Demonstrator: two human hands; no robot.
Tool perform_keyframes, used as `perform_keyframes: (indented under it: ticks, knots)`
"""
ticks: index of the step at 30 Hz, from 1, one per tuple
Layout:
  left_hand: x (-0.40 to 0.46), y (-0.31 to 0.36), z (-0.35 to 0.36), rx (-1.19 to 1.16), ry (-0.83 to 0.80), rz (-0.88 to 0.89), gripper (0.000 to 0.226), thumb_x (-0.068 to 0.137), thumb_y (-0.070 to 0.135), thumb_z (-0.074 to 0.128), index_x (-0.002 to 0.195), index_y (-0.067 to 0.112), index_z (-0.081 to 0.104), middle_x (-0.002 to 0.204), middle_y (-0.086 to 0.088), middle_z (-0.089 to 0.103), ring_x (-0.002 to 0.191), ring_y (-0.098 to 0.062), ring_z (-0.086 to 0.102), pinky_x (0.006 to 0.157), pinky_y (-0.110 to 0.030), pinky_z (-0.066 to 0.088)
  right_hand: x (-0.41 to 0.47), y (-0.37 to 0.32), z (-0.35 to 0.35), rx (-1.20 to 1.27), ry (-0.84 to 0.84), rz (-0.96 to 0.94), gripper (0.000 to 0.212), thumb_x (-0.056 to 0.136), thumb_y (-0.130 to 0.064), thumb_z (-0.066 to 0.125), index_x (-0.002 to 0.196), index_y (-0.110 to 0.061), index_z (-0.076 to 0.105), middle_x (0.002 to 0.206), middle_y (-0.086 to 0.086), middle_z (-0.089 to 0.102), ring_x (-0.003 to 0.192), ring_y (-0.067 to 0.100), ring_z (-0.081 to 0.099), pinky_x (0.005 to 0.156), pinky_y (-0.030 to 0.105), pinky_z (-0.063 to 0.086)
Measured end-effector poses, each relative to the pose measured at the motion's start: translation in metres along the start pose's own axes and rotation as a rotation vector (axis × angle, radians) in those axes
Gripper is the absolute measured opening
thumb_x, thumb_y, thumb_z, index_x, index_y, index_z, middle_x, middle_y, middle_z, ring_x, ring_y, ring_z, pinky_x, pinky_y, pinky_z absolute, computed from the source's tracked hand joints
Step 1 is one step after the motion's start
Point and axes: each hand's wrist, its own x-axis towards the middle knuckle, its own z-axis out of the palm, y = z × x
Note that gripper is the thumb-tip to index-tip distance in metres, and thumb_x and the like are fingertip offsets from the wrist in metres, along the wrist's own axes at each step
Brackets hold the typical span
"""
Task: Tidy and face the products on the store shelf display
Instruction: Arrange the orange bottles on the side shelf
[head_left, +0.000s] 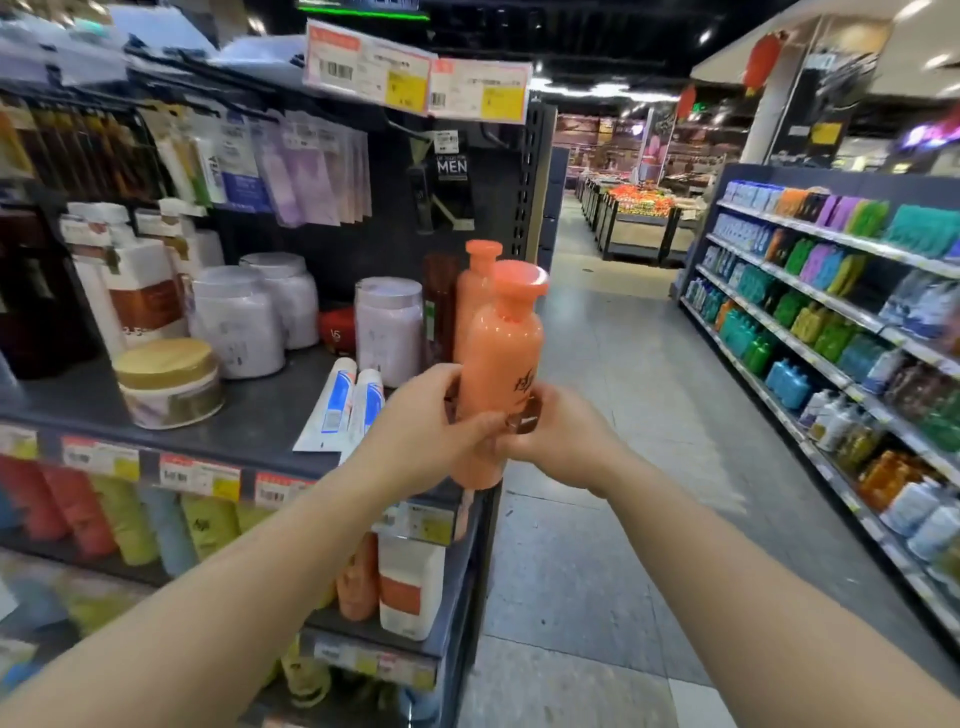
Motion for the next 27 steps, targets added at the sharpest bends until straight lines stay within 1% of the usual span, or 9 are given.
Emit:
perform_keyframes:
  ticks: [4, 8, 10, 14, 18, 21, 23, 25, 27]
  knots:
    - [0.002, 0.015, 0.036, 0.001, -0.008, 0.007, 0.035, 0.078, 0.028, 0.075, 0.108, 0.027, 0.057, 0.099, 0.012, 0.065, 0.088, -0.004, 0.062, 0.08, -0.029, 0.052, -0.006, 0.024, -0.025, 0.0, -0.02, -0.002, 0.042, 0.066, -0.017, 0.082, 0.098, -0.032, 0.059, 0.08, -0.017, 0.067, 0.071, -0.001, 0.064, 0.06, 0.013, 0.047]
    - [0.017, 0.016, 0.077, -0.015, 0.001, -0.029, 0.034, 0.078, 0.029, 0.074, 0.104, 0.035, 0.053, 0.098, 0.015, 0.063, 0.089, -0.001, 0.061, 0.08, -0.029, 0.052, 0.005, 0.064, -0.047, -0.029, -0.095, 0.007, 0.044, 0.067, -0.017, 0.082, 0.103, -0.028, 0.061, 0.085, -0.015, 0.068, 0.073, -0.003, 0.064, 0.059, 0.01, 0.048]
    - [0.022, 0.015, 0.099, -0.008, 0.006, -0.082, 0.034, 0.079, 0.029, 0.074, 0.103, 0.037, 0.051, 0.098, 0.016, 0.063, 0.089, 0.001, 0.061, 0.079, -0.026, 0.051, 0.014, 0.085, -0.057, -0.052, -0.14, -0.012, 0.041, 0.069, -0.016, 0.081, 0.101, -0.029, 0.059, 0.084, -0.016, 0.066, 0.073, -0.001, 0.063, 0.056, 0.008, 0.047]
    - [0.028, 0.007, 0.143, -0.026, 0.072, -0.224, 0.037, 0.075, 0.032, 0.074, 0.106, 0.036, 0.055, 0.104, 0.012, 0.066, 0.094, -0.004, 0.065, 0.085, -0.037, 0.054, 0.033, 0.129, -0.07, -0.077, -0.275, -0.059, 0.037, 0.072, -0.01, 0.077, 0.096, -0.028, 0.055, 0.079, -0.018, 0.061, 0.068, 0.001, 0.06, 0.055, 0.005, 0.045]
    - [0.021, -0.011, 0.181, -0.028, 0.136, -0.362, 0.034, 0.074, 0.033, 0.074, 0.104, 0.038, 0.059, 0.098, 0.016, 0.068, 0.09, 0.004, 0.064, 0.084, -0.028, 0.053, 0.045, 0.168, -0.063, -0.1, -0.419, -0.107, 0.044, 0.072, -0.012, 0.075, 0.102, -0.033, 0.051, 0.081, -0.022, 0.058, 0.067, -0.022, 0.053, 0.058, 0.002, 0.039]
    - [0.007, -0.036, 0.205, -0.006, 0.193, -0.464, 0.035, 0.069, 0.035, 0.076, 0.095, 0.05, 0.058, 0.093, 0.02, 0.069, 0.089, 0.008, 0.063, 0.083, -0.023, 0.05, 0.049, 0.2, -0.038, -0.12, -0.482, -0.124, 0.047, 0.072, -0.017, 0.076, 0.103, -0.038, 0.048, 0.085, -0.023, 0.058, 0.072, -0.008, 0.056, 0.062, 0.006, 0.039]
    - [-0.006, -0.059, 0.216, -0.009, 0.196, -0.528, 0.044, 0.062, 0.049, 0.074, 0.102, 0.054, 0.057, 0.102, 0.018, 0.068, 0.096, 0.004, 0.064, 0.087, -0.029, 0.052, 0.048, 0.224, -0.014, -0.102, -0.508, -0.129, 0.046, 0.072, -0.024, 0.078, 0.098, -0.044, 0.046, 0.083, -0.027, 0.056, 0.075, -0.004, 0.055, 0.061, 0.007, 0.038]
    - [-0.022, -0.089, 0.226, -0.01, 0.176, -0.587, 0.053, 0.065, 0.054, 0.074, 0.114, 0.045, 0.057, 0.113, 0.016, 0.065, 0.104, -0.002, 0.062, 0.092, -0.036, 0.052, 0.046, 0.245, 0.01, -0.066, -0.508, -0.112, 0.045, 0.07, -0.031, 0.082, 0.09, -0.047, 0.045, 0.081, -0.028, 0.056, 0.077, -0.003, 0.056, 0.064, 0.009, 0.041]
    - [-0.036, -0.104, 0.23, 0.037, 0.188, -0.644, 0.058, 0.073, 0.052, 0.073, 0.124, 0.037, 0.053, 0.125, 0.014, 0.058, 0.114, -0.006, 0.058, 0.099, -0.037, 0.049, 0.046, 0.262, 0.033, -0.023, -0.503, -0.075, 0.047, 0.067, -0.033, 0.084, 0.093, -0.044, 0.047, 0.083, -0.027, 0.058, 0.08, -0.004, 0.058, 0.07, 0.016, 0.046]
